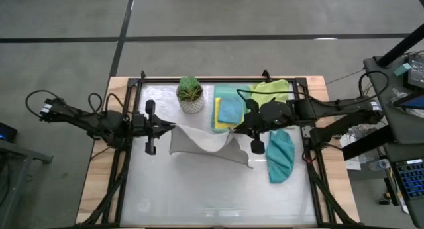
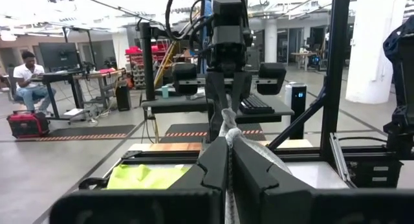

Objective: Fold microfiber towels
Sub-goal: Fold the gray microfiber cloth

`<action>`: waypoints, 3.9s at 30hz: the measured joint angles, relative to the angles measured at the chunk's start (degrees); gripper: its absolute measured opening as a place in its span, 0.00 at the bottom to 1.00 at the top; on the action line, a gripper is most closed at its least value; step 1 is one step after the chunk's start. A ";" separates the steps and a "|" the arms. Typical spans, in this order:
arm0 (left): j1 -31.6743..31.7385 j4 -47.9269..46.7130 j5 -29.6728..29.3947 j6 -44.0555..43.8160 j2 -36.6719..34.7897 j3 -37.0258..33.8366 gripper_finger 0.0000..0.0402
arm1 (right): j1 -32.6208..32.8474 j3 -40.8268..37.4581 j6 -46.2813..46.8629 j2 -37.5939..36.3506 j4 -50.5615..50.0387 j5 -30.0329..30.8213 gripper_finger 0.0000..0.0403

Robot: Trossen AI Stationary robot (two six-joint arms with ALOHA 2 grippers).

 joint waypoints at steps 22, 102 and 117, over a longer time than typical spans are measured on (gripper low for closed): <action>-0.02 -0.43 0.04 -1.46 6.27 -0.02 0.00 | 0.00 -0.88 1.94 0.00 -2.97 -0.09 0.03; -13.94 -21.54 6.58 -22.53 -0.81 -2.33 0.00 | 13.25 -16.87 17.77 -6.52 4.85 -14.97 0.03; -16.63 -19.70 8.83 -37.48 24.61 -2.60 0.00 | 8.70 -31.12 31.76 7.84 27.08 -32.29 0.03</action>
